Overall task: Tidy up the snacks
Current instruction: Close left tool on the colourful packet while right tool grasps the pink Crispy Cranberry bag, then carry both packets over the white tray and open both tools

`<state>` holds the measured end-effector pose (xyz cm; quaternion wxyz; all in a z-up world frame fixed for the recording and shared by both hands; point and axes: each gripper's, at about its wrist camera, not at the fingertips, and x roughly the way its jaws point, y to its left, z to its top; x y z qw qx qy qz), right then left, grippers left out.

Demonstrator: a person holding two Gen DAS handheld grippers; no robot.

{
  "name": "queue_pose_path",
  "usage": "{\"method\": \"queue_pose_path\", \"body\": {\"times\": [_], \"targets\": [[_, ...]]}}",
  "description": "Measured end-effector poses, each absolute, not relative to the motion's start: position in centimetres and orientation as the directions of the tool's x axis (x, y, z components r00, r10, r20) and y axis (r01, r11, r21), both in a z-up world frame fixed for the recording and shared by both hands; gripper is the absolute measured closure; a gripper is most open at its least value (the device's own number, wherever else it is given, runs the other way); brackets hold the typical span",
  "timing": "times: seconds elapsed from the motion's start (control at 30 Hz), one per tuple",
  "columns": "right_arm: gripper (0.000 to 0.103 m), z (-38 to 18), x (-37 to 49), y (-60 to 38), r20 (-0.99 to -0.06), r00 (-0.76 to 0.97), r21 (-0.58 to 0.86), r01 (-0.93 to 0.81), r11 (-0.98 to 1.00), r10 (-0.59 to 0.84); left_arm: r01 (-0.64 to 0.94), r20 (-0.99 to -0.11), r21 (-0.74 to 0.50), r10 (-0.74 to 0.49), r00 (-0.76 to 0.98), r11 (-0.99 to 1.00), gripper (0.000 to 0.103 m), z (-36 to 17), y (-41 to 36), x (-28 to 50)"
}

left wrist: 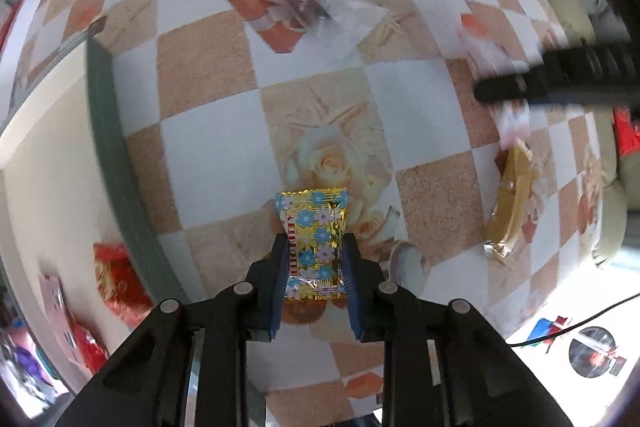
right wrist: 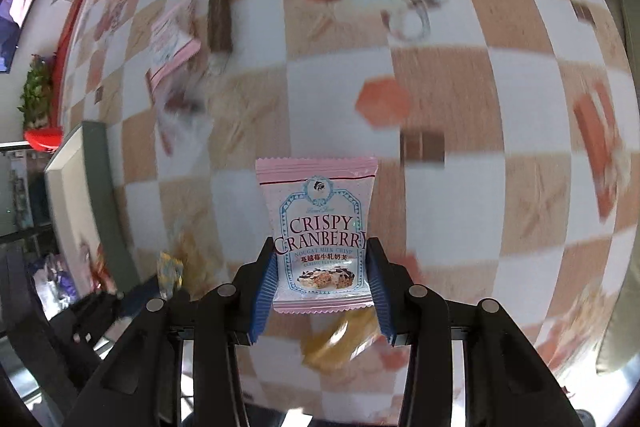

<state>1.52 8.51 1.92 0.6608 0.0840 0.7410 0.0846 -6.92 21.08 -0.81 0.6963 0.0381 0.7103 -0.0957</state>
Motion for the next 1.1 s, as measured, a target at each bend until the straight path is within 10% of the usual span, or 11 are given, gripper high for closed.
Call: {"method": "queue_pose_path", "body": {"times": [1.1], "targets": [[0.059, 6.2, -3.2, 25.8, -0.955, -0.148, 0.289, -0.295, 0.911, 0.255, -0.128, -0.992, -0.030, -0.014, 0.123, 0.991, 0.075, 5.8, 39.2, -11.7]]}}
